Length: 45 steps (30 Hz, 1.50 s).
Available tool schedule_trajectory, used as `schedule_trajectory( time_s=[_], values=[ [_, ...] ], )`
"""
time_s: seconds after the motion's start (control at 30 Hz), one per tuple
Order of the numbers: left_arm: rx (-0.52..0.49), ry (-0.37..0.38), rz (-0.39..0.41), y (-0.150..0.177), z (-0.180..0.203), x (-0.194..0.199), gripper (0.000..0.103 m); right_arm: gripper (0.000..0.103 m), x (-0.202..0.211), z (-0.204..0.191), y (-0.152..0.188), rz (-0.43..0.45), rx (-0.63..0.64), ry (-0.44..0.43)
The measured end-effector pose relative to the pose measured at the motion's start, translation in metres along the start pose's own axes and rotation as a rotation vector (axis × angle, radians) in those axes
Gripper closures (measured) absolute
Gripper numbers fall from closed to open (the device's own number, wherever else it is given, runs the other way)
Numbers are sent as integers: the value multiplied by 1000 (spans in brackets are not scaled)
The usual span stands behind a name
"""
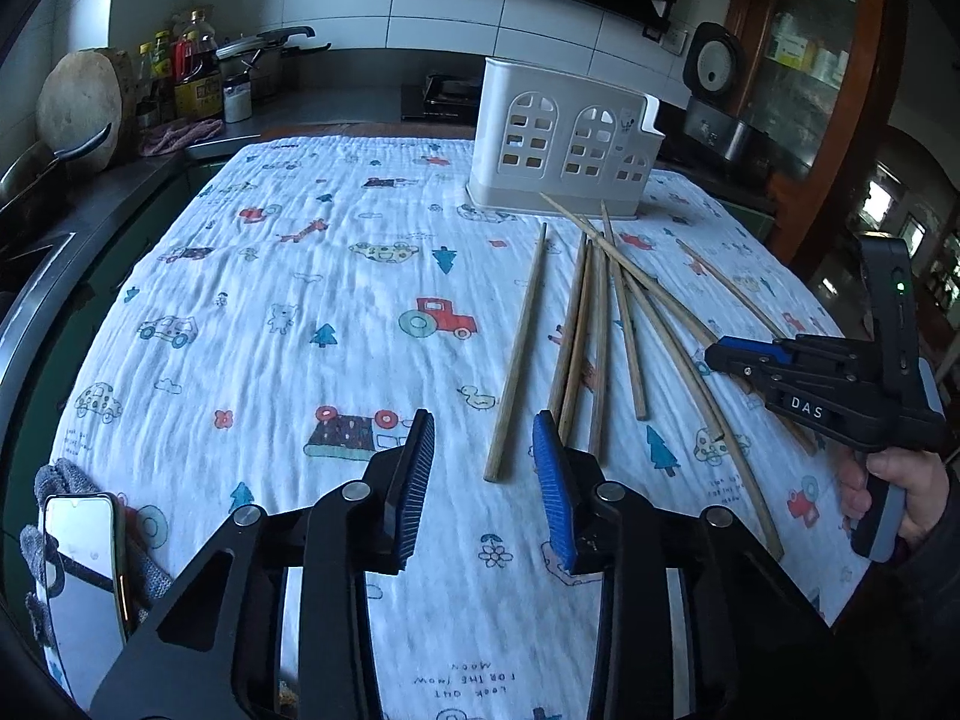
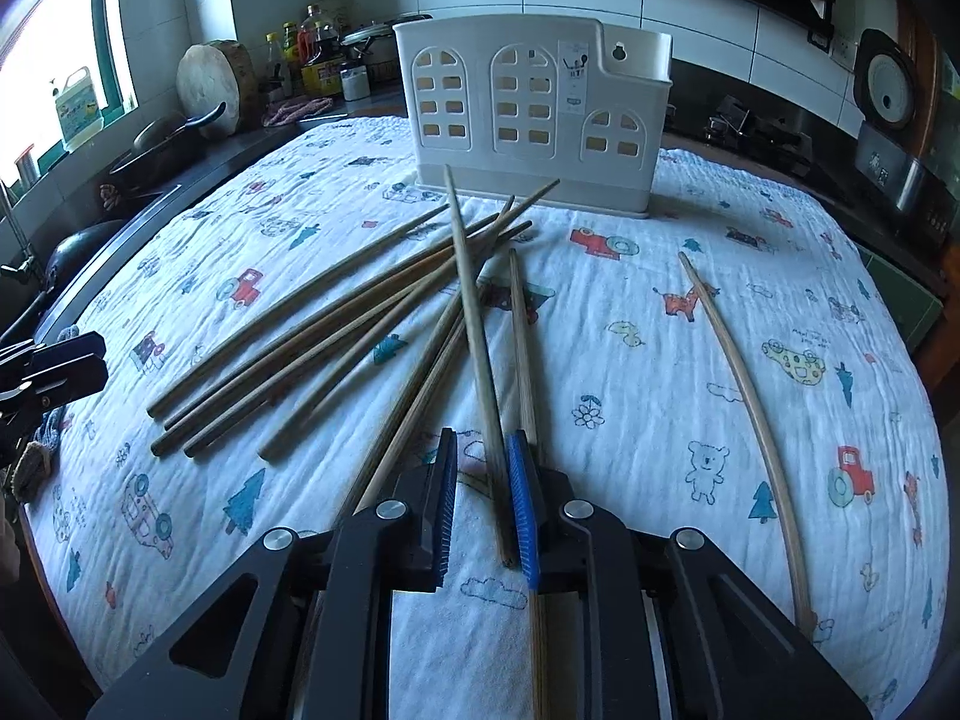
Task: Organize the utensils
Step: 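Close the left tool on a bamboo chopstick while the right tool grasps another, then lower the left tool's chopstick into the white holder while the right tool does likewise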
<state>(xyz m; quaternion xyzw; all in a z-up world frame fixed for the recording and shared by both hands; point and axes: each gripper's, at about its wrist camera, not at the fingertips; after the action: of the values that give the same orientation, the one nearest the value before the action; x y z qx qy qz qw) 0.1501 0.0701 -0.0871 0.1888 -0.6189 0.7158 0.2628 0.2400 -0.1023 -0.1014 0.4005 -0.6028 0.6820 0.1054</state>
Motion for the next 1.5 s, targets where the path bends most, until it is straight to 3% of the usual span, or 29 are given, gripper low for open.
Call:
schedule_trajectory(
  time_s=[0.2, 0.5, 0.83, 1.1, 1.5],
  values=[
    [-34, 5, -39, 0, 6, -22, 80, 94, -1, 1, 1, 1, -5, 7],
    [-25, 10, -87, 2, 4, -52, 81, 96, 15, 1, 0, 53, -38, -7],
    [-49, 37, -89, -3, 13, -59, 92, 96, 45, -6, -12, 136, -42, -18],
    [-67, 10, -101, -4, 21, -62, 97, 96, 64, -4, -28, 190, -52, -32],
    [-113, 54, 54, -71, 40, -4, 97, 96, 104, 1, -89, 266, 8, -35]
  ],
)
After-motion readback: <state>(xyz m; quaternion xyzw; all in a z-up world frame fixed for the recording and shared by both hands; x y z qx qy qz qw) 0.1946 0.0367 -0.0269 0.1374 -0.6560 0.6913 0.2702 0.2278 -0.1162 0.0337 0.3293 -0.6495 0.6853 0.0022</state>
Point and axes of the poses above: each gripper's, at about its wrist camera, not at the fingertips, and x roughly against the way its jaws point, z to its right, y to its underside, and after that the axes turned 8 degrees about z, right-handed
